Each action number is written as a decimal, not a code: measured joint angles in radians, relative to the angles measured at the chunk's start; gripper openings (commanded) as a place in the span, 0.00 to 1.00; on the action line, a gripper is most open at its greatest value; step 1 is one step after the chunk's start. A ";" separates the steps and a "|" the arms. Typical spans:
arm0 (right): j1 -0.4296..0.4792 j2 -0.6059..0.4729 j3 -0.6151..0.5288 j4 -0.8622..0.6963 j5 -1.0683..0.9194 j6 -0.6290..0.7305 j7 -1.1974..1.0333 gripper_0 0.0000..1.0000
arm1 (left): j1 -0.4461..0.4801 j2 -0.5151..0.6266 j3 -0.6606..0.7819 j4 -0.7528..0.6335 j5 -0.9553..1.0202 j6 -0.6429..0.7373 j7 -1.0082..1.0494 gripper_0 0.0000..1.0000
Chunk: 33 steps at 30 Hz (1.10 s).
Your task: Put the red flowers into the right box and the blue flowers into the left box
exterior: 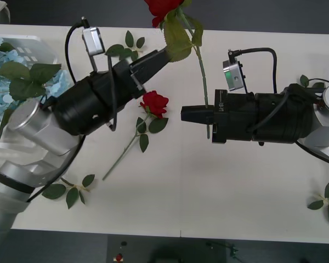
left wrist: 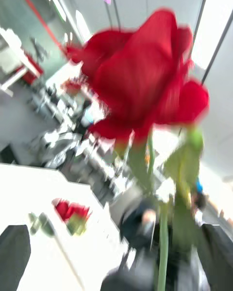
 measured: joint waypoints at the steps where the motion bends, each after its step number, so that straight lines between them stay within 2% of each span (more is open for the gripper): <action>1: 0.000 -0.013 0.000 0.000 -0.007 0.000 0.000 0.00 | 0.008 0.034 0.000 0.000 0.000 0.023 0.003 1.00; 4: -0.004 -0.089 0.000 0.000 -0.022 0.004 -0.001 0.00 | 0.029 0.147 0.000 0.000 -0.018 0.087 0.094 1.00; 8: -0.014 -0.258 0.000 0.003 -0.053 0.010 -0.112 0.00 | 0.032 0.264 0.000 0.000 -0.152 0.125 0.191 1.00; 11: -0.014 -0.390 0.000 0.042 -0.054 0.054 -0.303 0.00 | 0.013 0.309 0.000 0.004 -0.299 0.147 0.191 1.00; 13: -0.014 -0.456 0.000 0.098 -0.044 0.092 -0.350 0.00 | -0.022 0.311 0.000 0.028 -0.407 0.182 0.193 1.00; 18: -0.012 -0.541 0.000 0.255 0.101 0.120 -0.373 0.00 | -0.146 0.243 0.000 0.156 -0.717 0.264 0.329 1.00; 23: 0.051 -0.594 0.000 0.329 0.204 0.072 -0.552 0.00 | -0.232 0.113 0.000 0.243 -1.028 0.270 0.456 1.00; 29: 0.137 -0.612 -0.002 0.448 0.361 0.059 -0.600 0.00 | -0.248 -0.002 0.000 0.252 -1.367 0.270 0.718 1.00; 33: 0.142 -0.612 -0.002 0.536 0.458 0.058 -0.680 0.00 | -0.248 -0.047 0.000 0.252 -1.502 0.298 0.756 1.00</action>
